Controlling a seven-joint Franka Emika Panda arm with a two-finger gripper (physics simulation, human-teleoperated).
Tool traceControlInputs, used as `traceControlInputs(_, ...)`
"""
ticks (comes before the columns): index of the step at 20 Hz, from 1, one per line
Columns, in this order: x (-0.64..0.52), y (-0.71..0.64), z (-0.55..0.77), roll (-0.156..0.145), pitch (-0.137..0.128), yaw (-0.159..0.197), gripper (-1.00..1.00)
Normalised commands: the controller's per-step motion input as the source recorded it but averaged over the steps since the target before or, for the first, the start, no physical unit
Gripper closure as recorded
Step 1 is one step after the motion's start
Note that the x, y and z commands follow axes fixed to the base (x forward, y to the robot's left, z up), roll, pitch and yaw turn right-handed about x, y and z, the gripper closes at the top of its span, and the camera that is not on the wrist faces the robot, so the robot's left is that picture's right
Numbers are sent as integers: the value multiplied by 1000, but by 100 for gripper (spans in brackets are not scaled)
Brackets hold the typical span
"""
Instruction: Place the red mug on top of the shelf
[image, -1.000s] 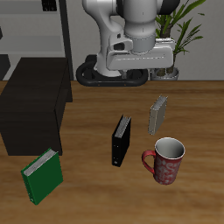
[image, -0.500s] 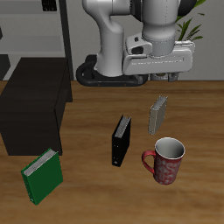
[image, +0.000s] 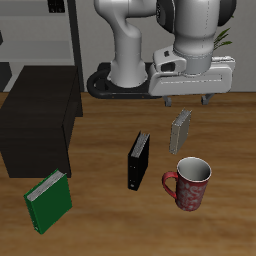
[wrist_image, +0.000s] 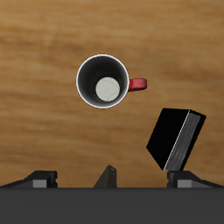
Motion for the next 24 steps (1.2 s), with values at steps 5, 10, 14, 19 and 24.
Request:
traceControlInputs(5,319,80,-206,-10,12,5,-100)
traceControlInputs(10,227,184,-221,8,-17,25,-100)
traceControlInputs(14,149,190,-252,15,-18,17,-100)
traceControlInputs(19,141,112,-300,0,10,21,-100)
traceControlInputs(24,160,149,-371,-8,23,27,-100)
